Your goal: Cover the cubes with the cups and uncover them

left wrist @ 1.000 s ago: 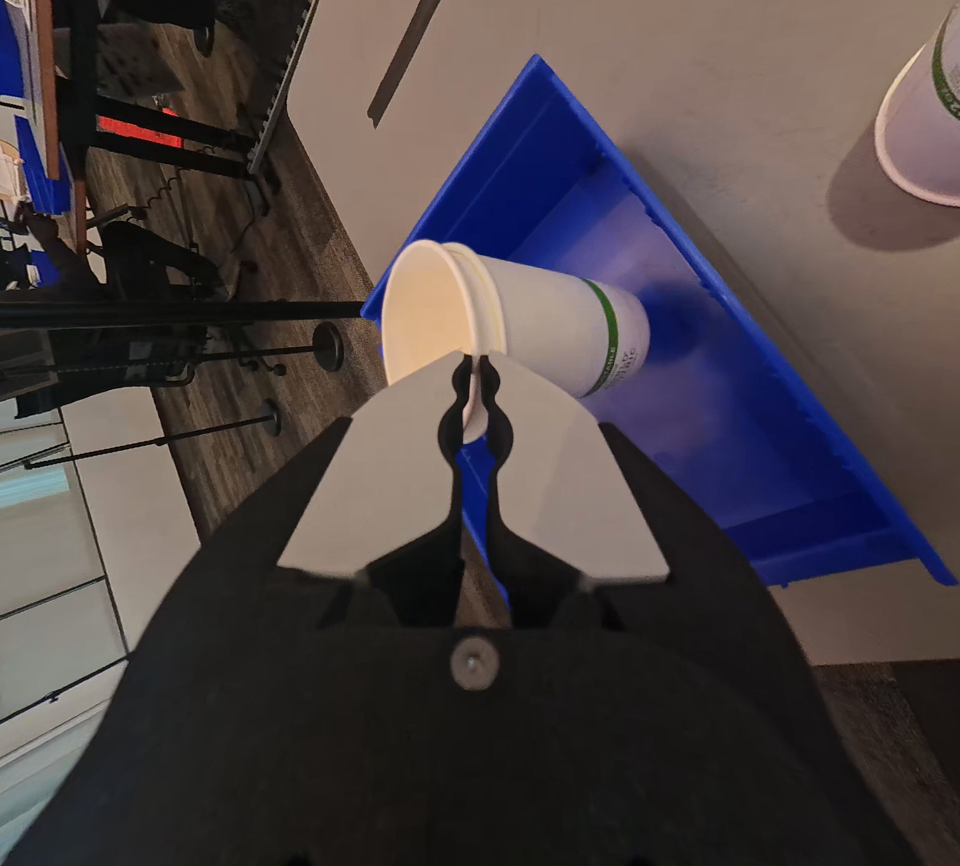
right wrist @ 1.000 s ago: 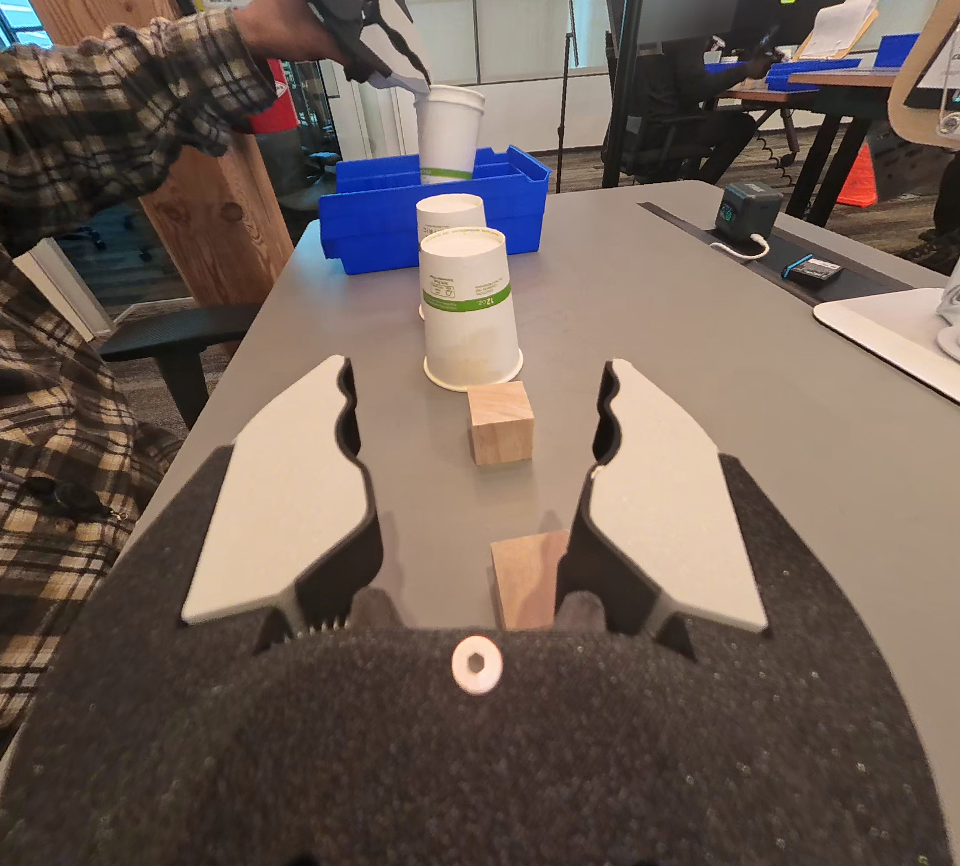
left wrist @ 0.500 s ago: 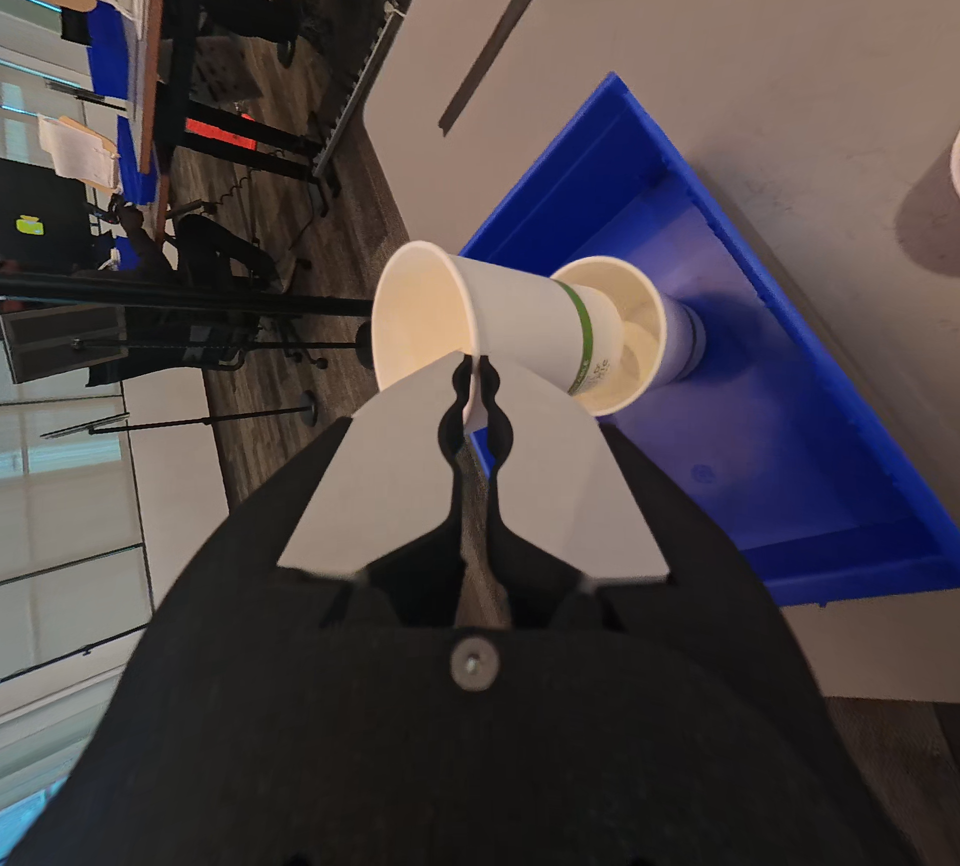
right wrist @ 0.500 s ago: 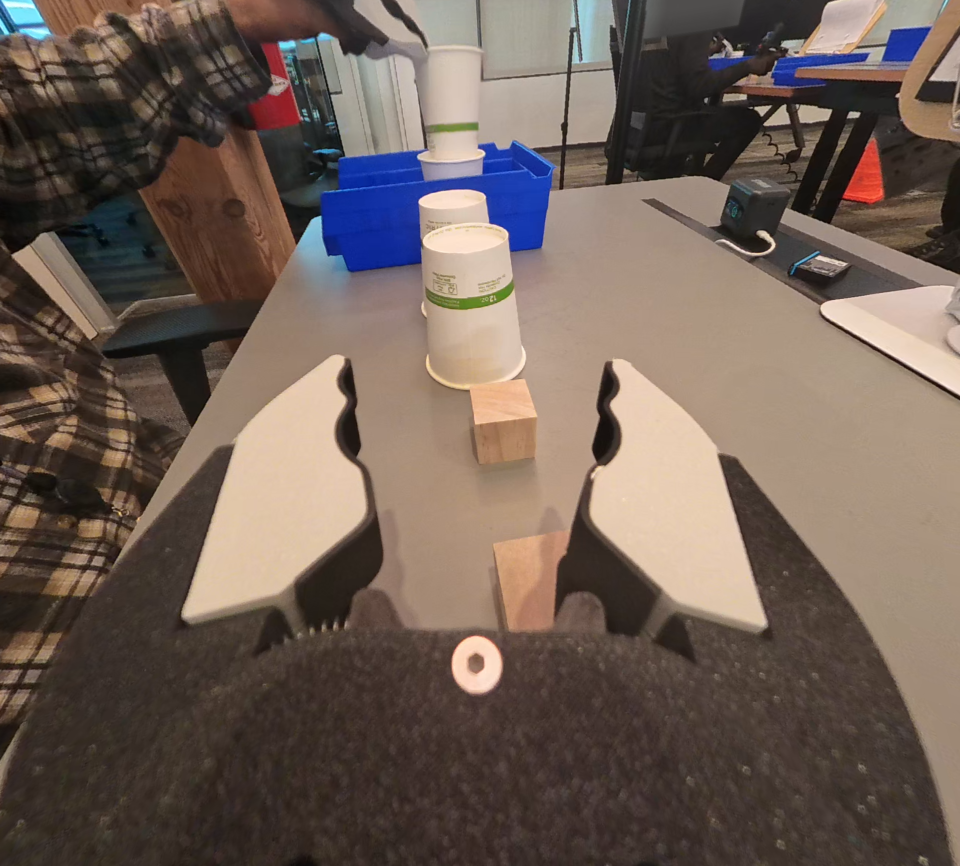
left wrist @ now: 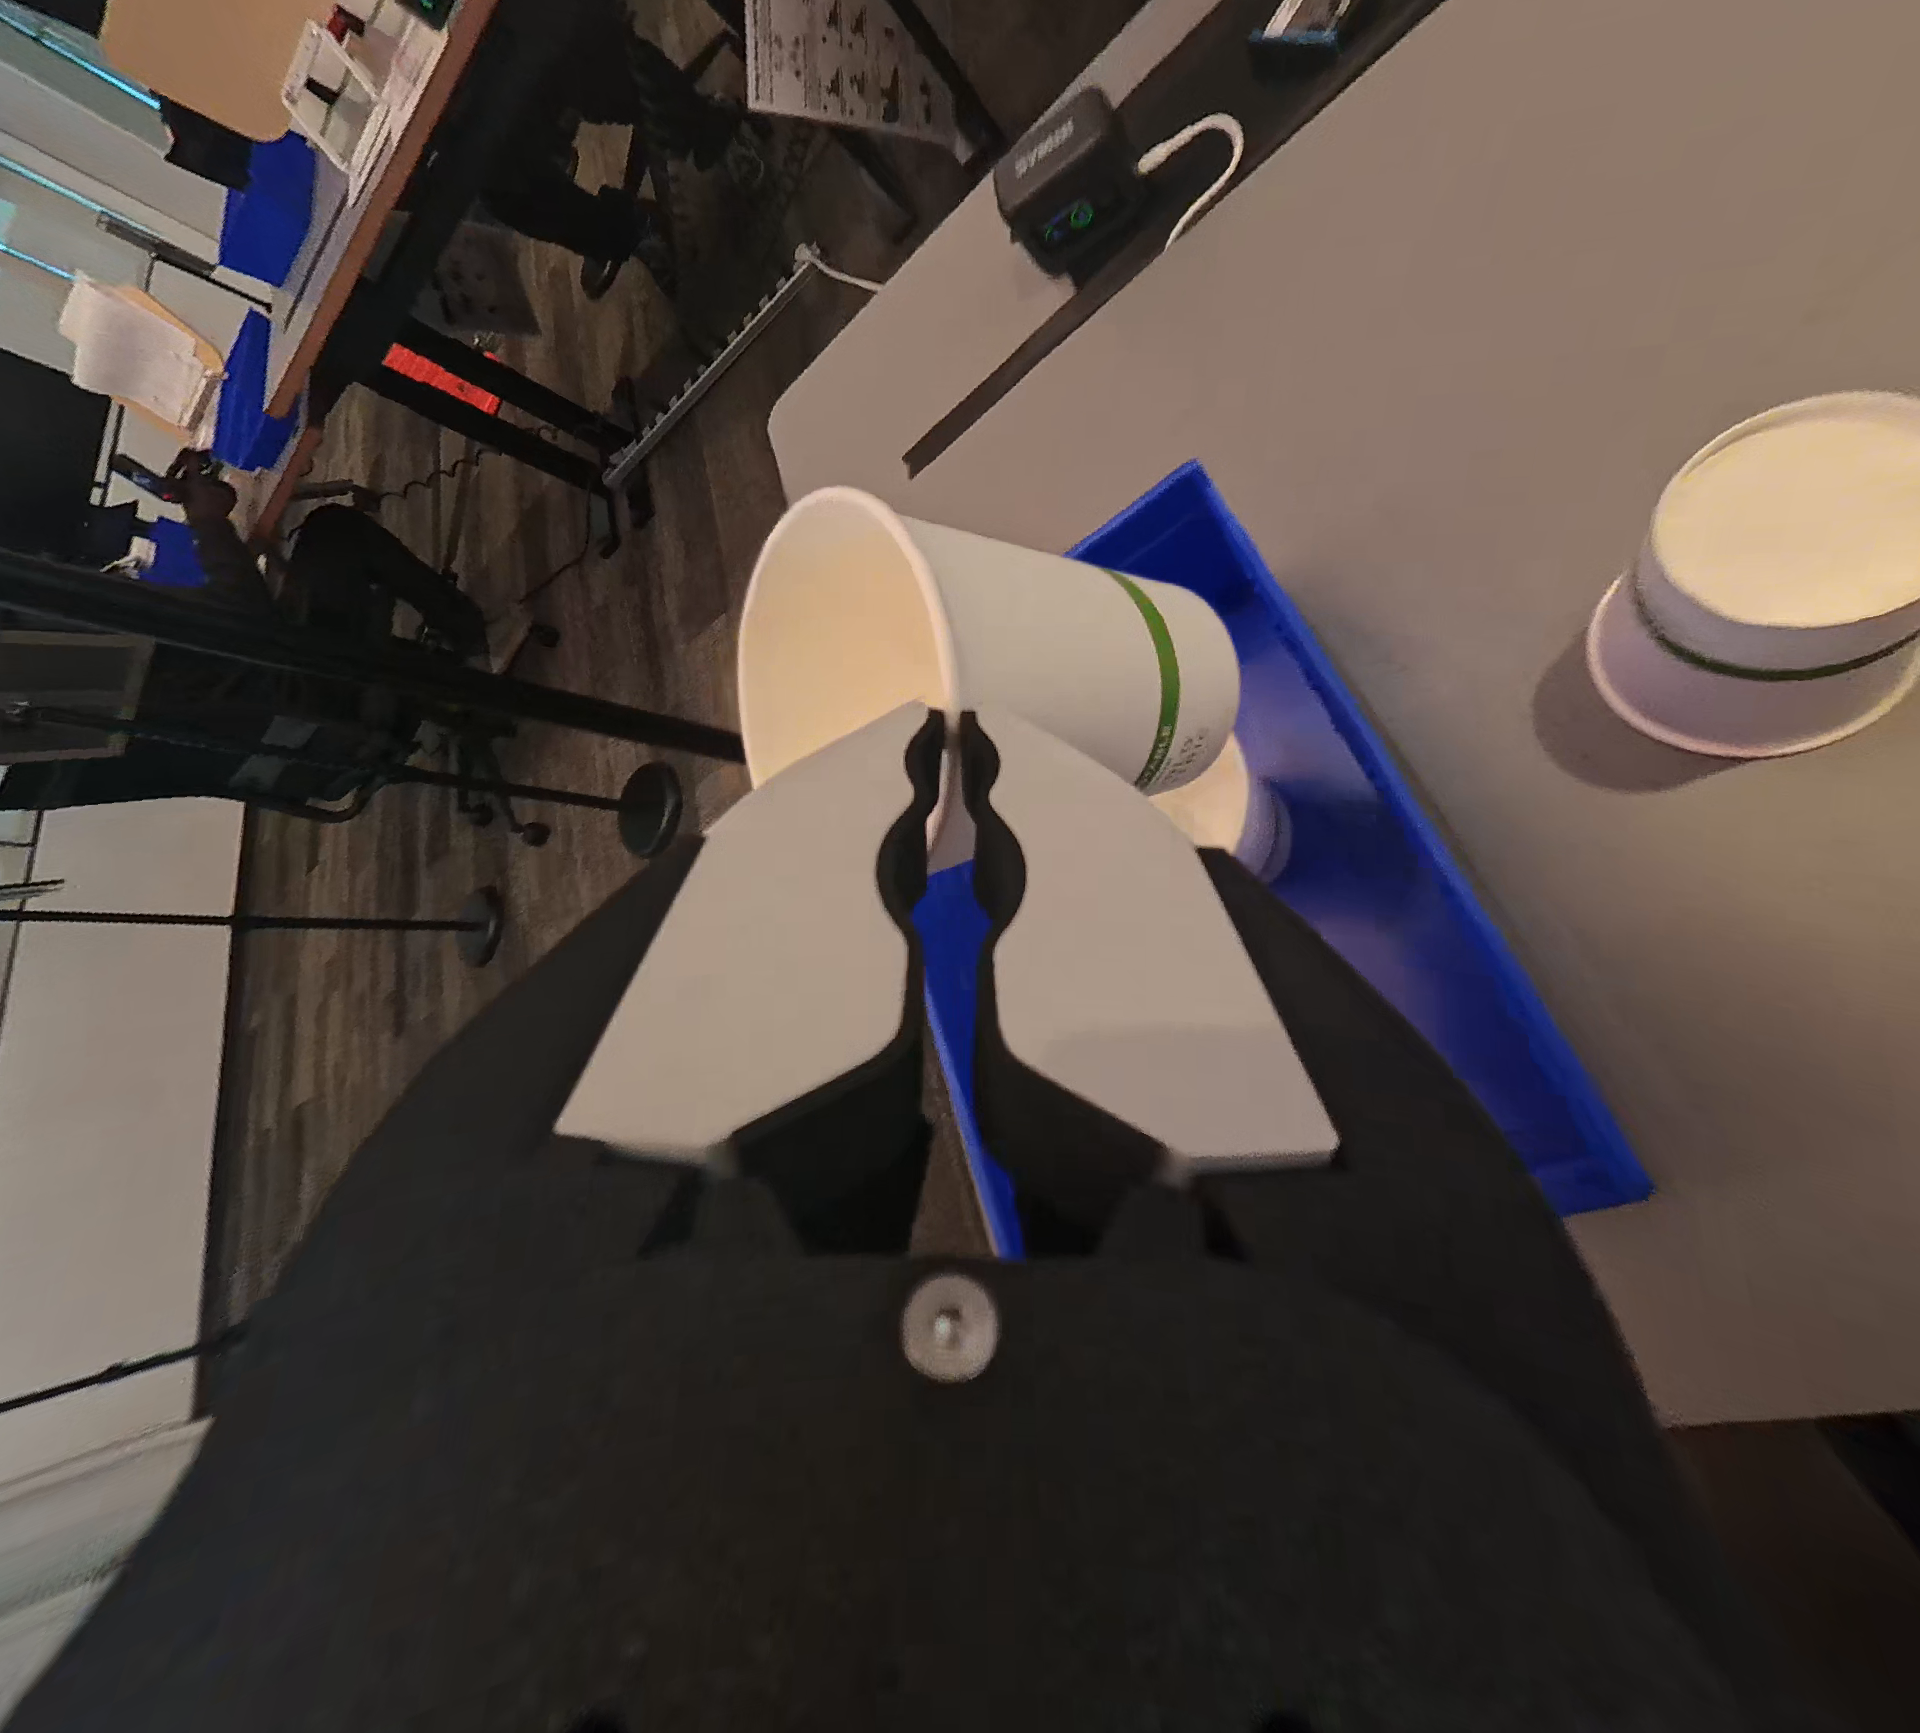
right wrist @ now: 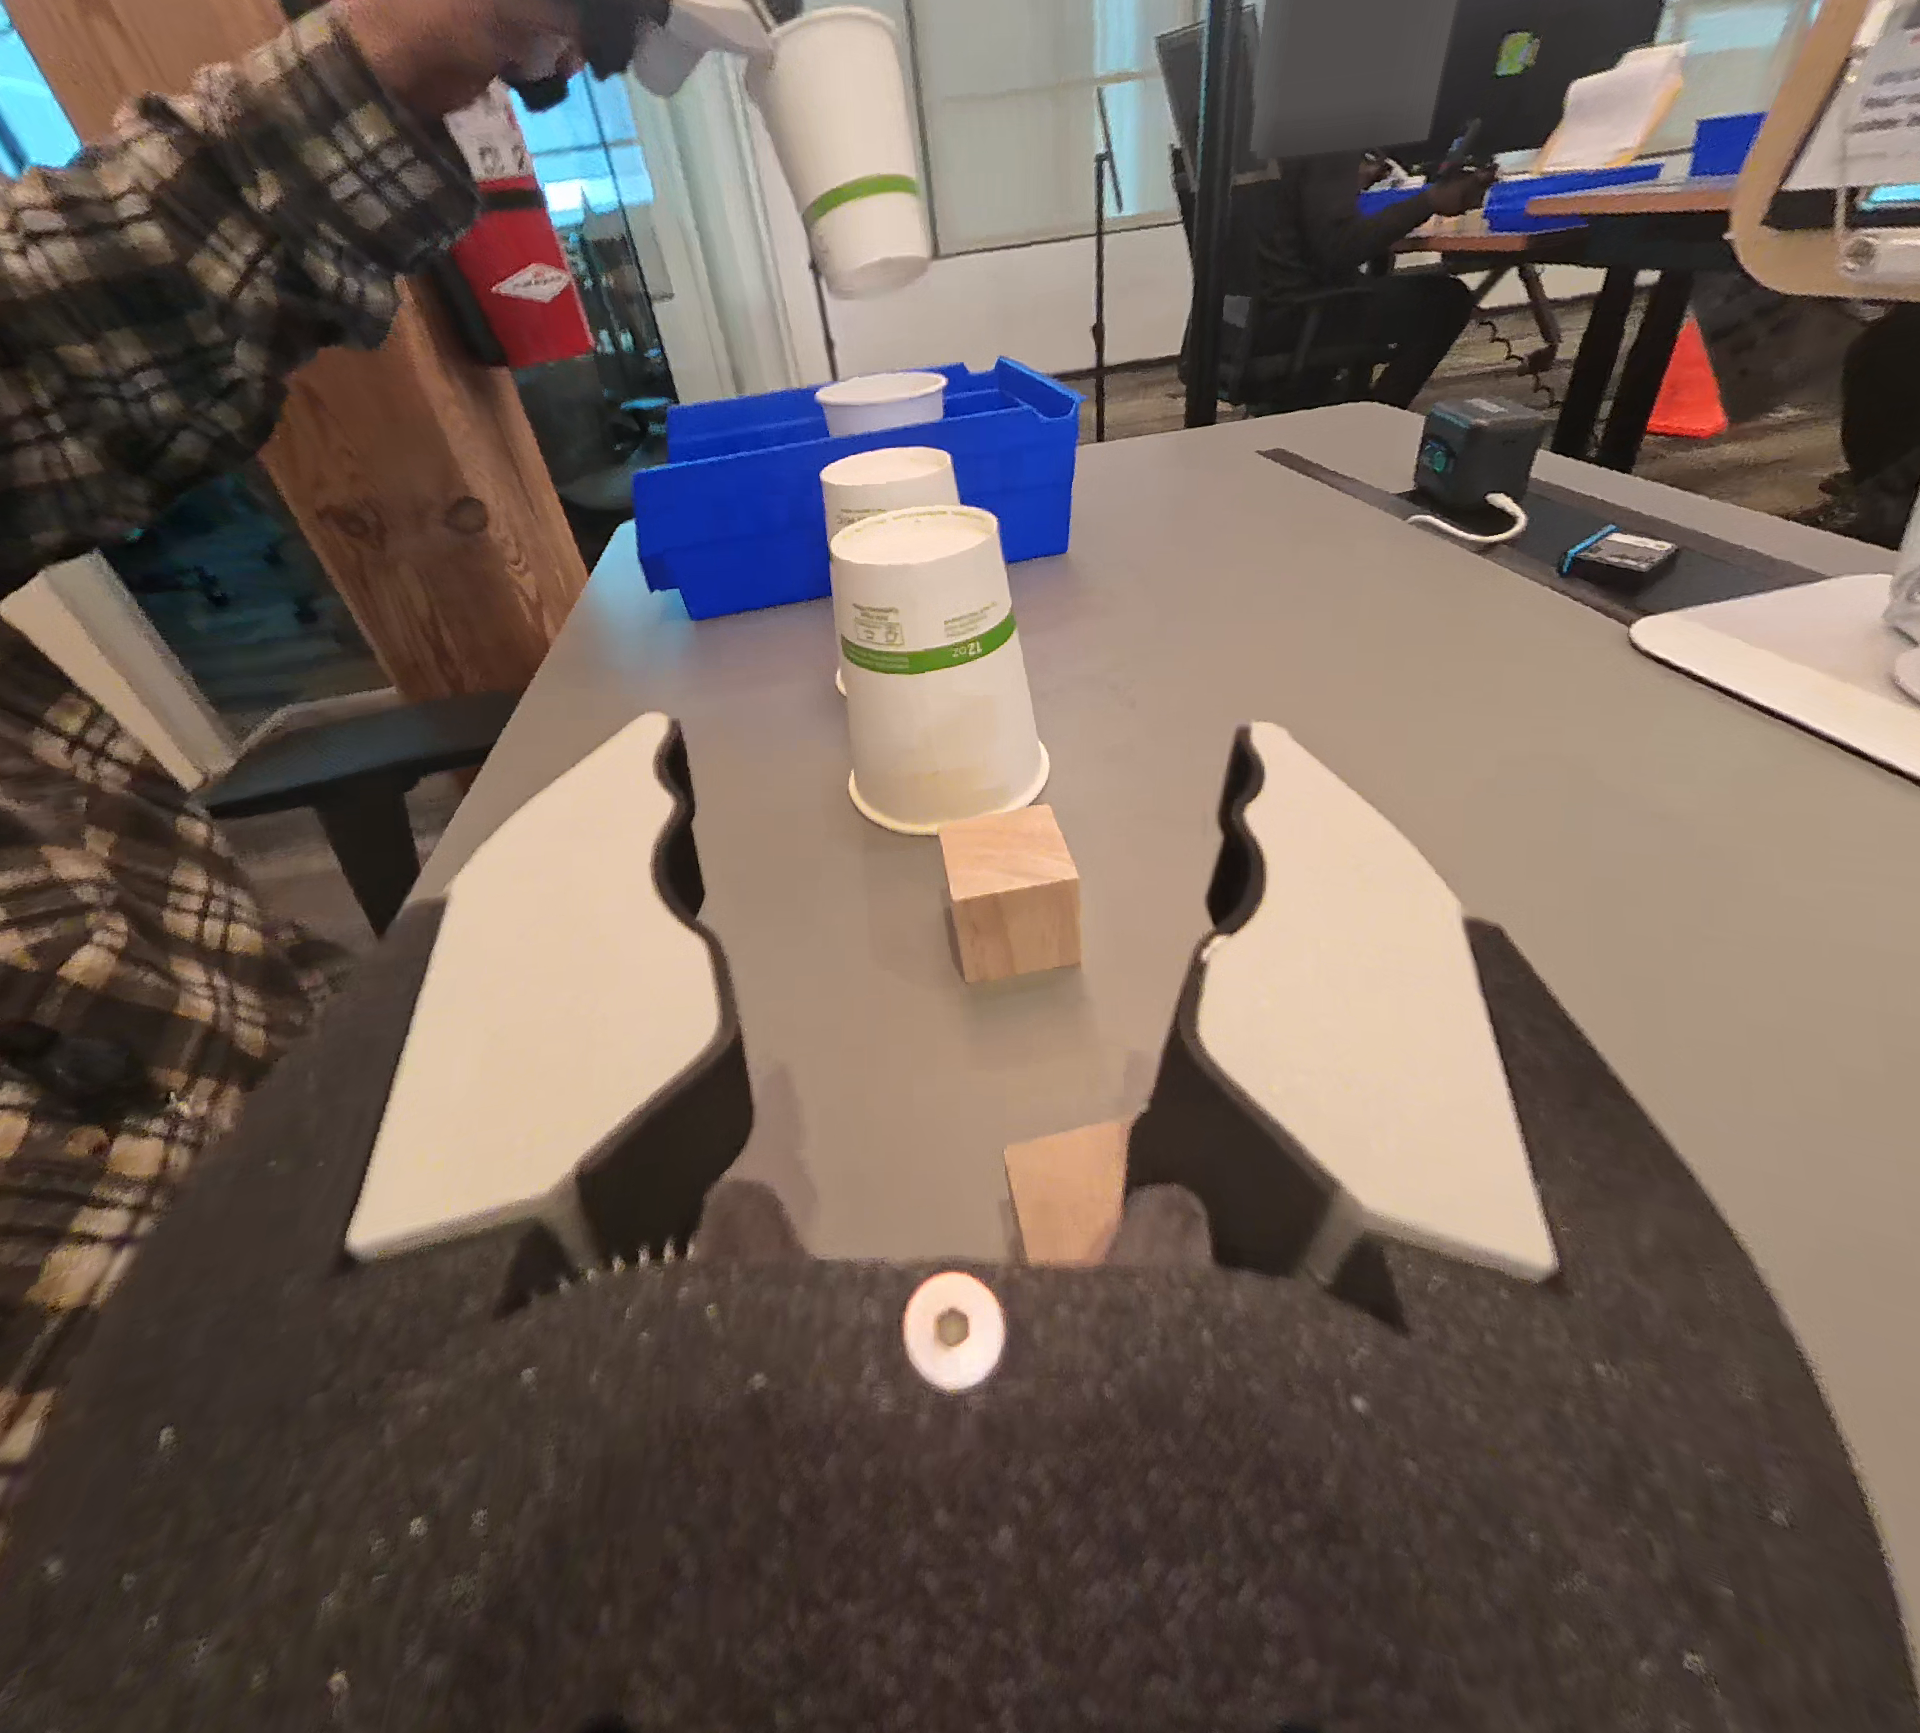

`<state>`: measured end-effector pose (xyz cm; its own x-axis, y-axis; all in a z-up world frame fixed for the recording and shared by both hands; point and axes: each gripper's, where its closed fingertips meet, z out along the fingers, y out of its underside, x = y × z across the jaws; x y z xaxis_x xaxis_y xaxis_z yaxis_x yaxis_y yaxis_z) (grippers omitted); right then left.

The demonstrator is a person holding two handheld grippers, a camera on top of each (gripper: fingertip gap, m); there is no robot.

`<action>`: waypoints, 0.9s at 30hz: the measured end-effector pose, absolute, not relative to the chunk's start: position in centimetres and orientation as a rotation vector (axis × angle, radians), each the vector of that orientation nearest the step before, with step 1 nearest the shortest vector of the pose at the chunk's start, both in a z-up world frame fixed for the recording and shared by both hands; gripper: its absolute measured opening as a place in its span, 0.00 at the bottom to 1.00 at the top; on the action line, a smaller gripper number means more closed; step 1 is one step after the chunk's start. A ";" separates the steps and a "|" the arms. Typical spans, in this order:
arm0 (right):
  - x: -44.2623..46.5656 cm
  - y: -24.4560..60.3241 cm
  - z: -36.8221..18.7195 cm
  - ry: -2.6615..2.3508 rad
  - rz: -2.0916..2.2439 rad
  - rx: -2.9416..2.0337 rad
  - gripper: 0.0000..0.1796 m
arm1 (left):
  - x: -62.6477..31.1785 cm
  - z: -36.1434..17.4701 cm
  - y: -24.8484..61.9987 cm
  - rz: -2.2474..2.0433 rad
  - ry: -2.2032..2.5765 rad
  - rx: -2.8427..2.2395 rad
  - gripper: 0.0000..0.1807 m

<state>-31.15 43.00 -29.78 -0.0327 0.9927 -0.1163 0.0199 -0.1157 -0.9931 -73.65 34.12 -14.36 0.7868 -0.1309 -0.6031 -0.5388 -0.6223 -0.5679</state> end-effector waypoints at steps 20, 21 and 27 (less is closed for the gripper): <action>-32.7 37.6 -23.3 -0.744 1.310 -1.228 0.71 | -46.6 -12.4 37.7 -0.039 0.789 -1.803 0.01; -32.8 37.8 -23.3 -0.719 1.317 -1.222 0.71 | -45.3 -12.6 37.8 -0.076 0.792 -1.788 0.01; -32.9 38.1 -23.5 -0.614 1.393 -1.190 0.69 | -39.0 -13.9 37.8 -0.346 0.772 -1.695 0.01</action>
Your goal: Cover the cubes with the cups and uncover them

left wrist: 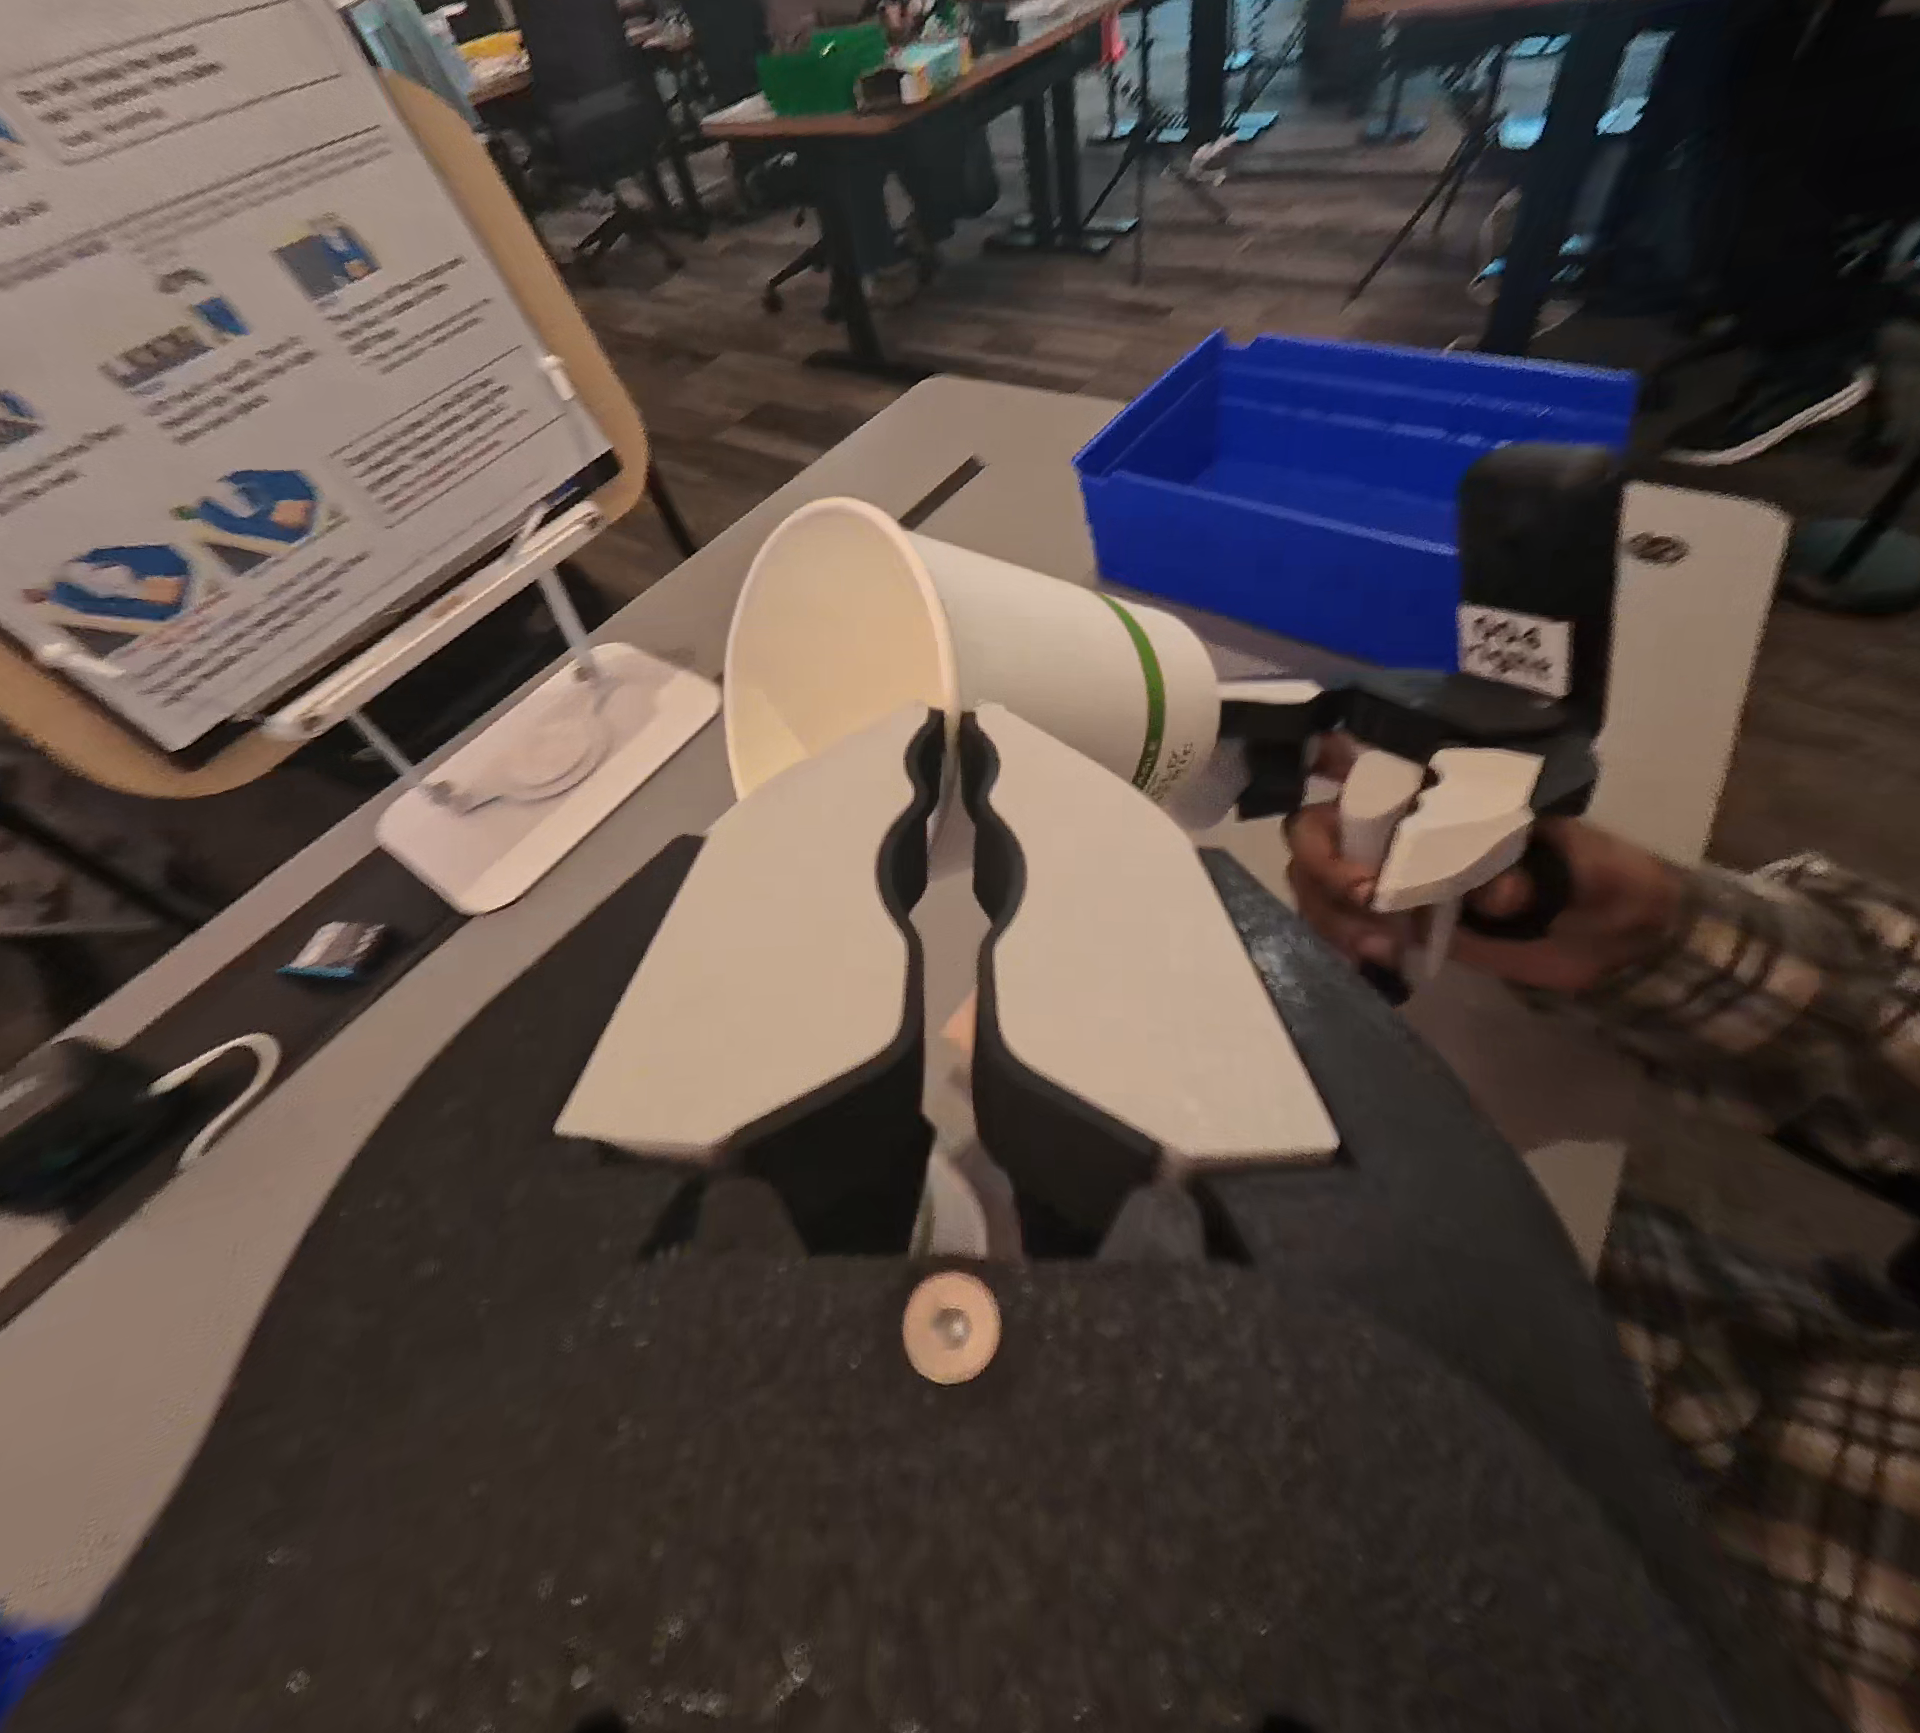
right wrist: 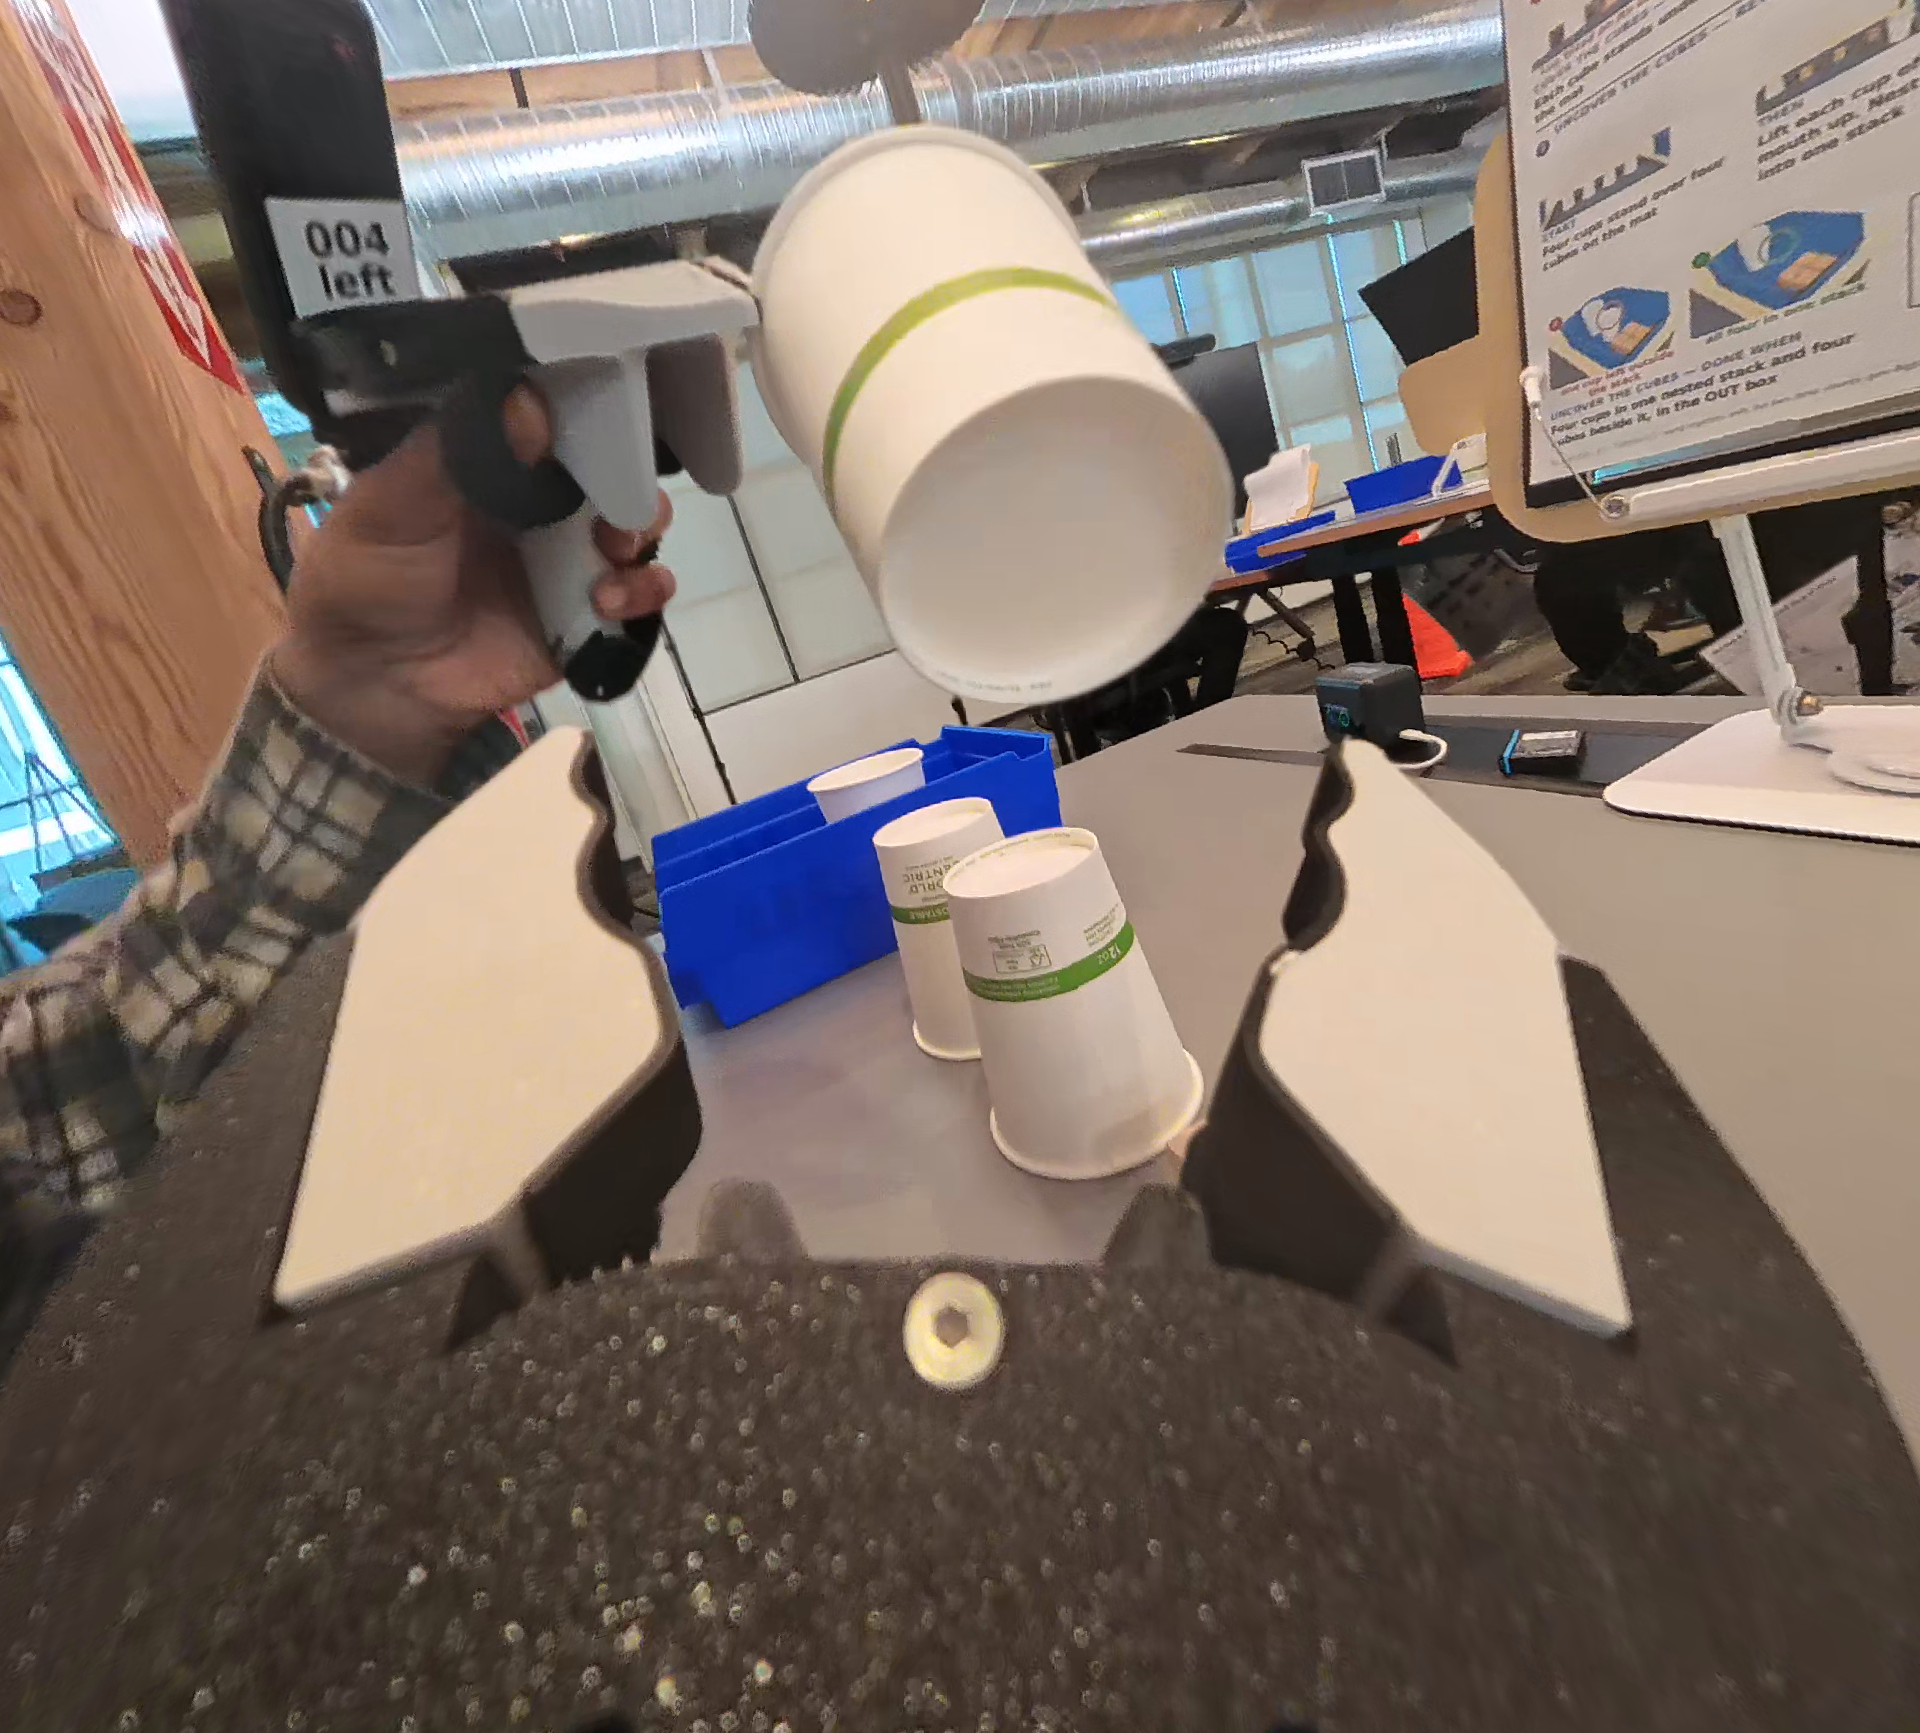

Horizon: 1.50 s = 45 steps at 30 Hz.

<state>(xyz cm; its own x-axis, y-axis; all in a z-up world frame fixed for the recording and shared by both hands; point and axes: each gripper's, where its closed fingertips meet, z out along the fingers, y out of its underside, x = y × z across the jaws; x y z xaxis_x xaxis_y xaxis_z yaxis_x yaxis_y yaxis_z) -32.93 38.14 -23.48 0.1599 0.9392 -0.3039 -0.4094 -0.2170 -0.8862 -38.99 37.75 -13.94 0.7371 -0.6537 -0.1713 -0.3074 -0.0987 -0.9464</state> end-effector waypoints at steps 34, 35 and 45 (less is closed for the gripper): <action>-33.4 42.0 -28.3 -1.983 0.359 -1.846 0.50 | -45.8 -24.3 29.3 -0.449 0.783 -1.830 0.34; -34.1 42.0 -28.7 -2.000 0.353 -1.849 0.50 | -46.0 -24.4 29.2 -0.432 0.788 -1.829 0.34; -35.9 42.8 -32.9 -2.127 0.272 -1.969 0.50 | -48.9 -24.0 29.1 -0.392 0.752 -1.813 0.33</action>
